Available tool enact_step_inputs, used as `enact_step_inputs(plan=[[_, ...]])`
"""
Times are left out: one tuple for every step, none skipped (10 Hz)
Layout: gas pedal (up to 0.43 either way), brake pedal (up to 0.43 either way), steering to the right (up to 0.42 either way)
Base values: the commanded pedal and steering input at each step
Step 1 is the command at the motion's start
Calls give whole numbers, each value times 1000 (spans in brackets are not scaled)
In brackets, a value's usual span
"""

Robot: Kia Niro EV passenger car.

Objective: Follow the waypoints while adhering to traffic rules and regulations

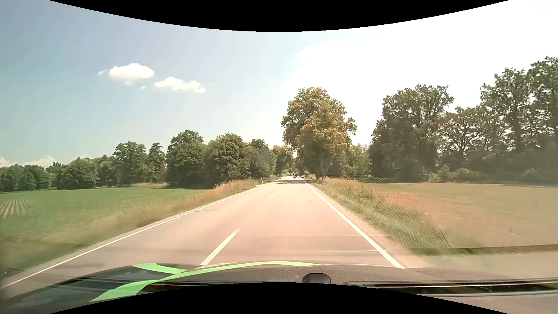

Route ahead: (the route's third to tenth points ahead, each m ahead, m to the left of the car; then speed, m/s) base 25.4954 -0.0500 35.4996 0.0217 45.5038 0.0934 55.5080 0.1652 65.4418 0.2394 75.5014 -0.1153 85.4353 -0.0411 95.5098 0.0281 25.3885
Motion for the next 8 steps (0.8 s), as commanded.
enact_step_inputs(plan=[[331, 0, 0], [280, 0, 0], [280, 0, 0], [280, 0, 0], [280, 0, 0], [299, 0, 0], [339, 0, 0], [350, 0, 0]])
